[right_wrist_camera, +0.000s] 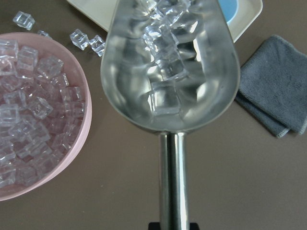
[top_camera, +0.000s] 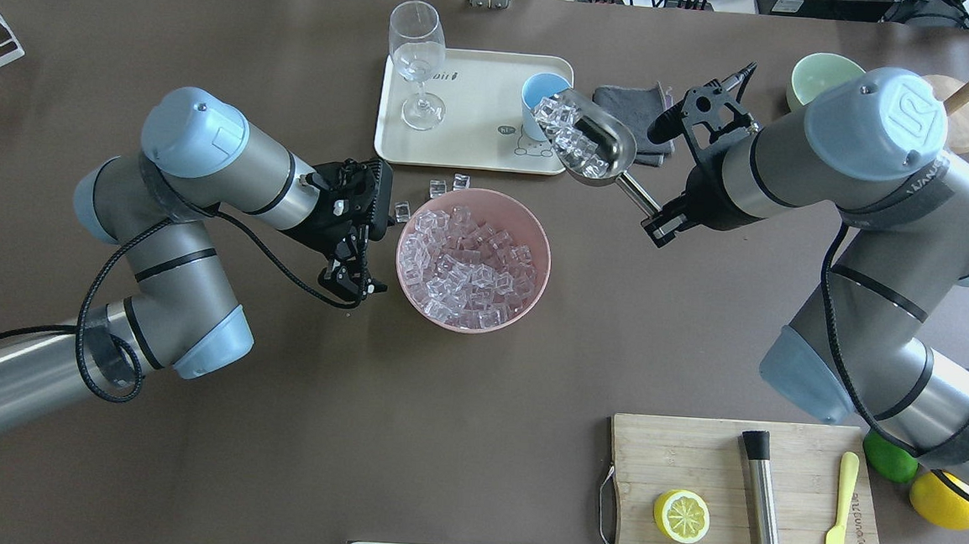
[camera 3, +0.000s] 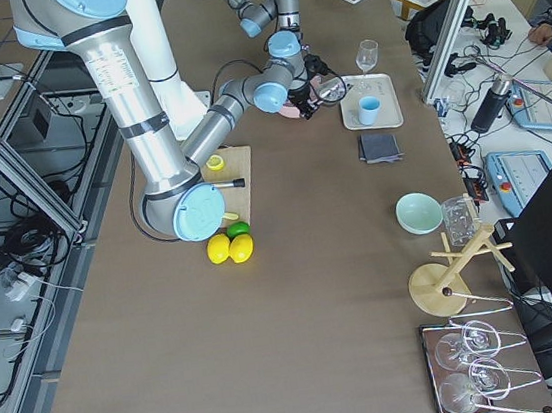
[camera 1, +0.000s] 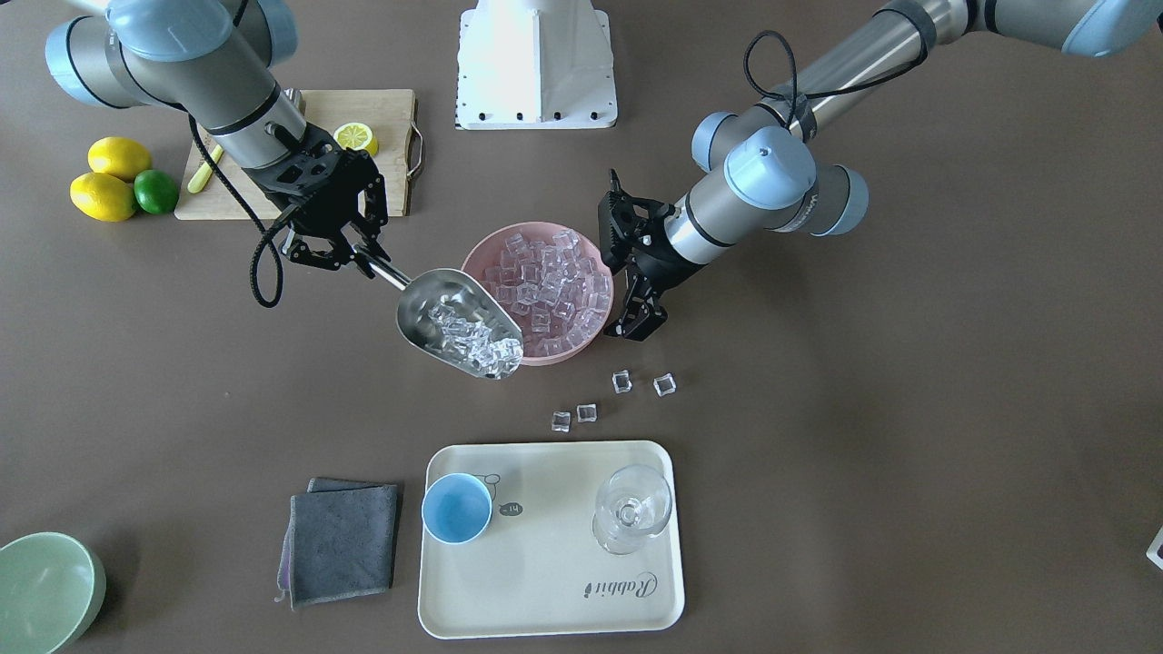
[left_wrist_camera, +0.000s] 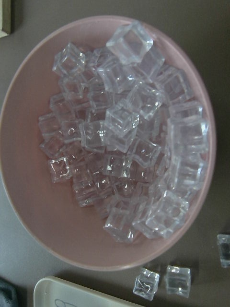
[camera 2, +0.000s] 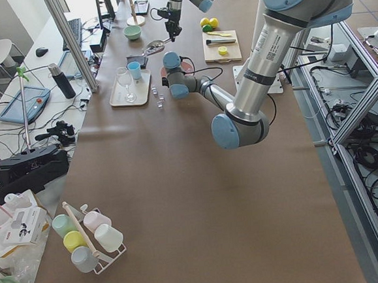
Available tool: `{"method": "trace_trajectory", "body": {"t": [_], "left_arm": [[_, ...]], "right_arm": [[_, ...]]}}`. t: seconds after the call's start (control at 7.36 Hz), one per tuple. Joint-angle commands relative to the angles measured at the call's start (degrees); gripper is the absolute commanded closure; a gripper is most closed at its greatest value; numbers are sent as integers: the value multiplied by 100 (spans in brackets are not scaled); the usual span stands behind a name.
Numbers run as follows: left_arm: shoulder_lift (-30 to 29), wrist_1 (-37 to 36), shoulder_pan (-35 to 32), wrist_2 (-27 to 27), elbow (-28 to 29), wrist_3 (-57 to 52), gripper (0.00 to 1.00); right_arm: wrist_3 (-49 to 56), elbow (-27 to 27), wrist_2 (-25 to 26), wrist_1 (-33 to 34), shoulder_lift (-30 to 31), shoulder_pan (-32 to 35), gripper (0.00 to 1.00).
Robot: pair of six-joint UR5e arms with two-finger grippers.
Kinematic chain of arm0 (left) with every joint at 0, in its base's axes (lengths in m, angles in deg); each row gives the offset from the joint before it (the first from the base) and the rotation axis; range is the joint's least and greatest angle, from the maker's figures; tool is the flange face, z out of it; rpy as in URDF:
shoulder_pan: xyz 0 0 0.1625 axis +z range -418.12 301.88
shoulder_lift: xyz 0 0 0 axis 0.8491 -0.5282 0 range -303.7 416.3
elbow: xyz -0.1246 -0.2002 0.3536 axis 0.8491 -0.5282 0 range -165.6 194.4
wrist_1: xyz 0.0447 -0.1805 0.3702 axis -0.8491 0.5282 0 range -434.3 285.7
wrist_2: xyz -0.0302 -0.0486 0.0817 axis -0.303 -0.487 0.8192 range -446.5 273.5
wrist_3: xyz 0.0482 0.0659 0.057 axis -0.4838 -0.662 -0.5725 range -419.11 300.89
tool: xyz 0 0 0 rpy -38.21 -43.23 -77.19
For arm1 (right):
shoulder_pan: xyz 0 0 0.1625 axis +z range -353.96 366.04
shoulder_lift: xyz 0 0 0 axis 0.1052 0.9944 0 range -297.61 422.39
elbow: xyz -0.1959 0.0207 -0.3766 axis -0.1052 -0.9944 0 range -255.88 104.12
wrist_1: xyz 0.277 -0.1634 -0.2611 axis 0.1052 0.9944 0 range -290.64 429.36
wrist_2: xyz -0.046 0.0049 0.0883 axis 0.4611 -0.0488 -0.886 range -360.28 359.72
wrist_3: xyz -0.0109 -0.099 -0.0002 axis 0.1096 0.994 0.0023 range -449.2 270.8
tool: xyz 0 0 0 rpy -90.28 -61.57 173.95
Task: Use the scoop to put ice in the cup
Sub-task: 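Lift the filled scoop out of the bowl toward the blue cup with the right gripper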
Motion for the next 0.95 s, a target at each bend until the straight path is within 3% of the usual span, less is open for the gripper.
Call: {"method": "trace_trajectory", "body": {"t": [0.0, 0.54, 0.82], "left_arm": [[600, -374, -25, -115, -651, -41, 1], [645, -3349, -429, -161, -1889, -981, 1], [839, -3470, -857, -116, -1989, -999, 1]], "right_arm": [[246, -231, -202, 1363, -655, 398, 100], [1257, -803, -396, 2728, -1466, 540, 100], [1250, -1170, -659, 2740, -1580, 794, 100]]}}
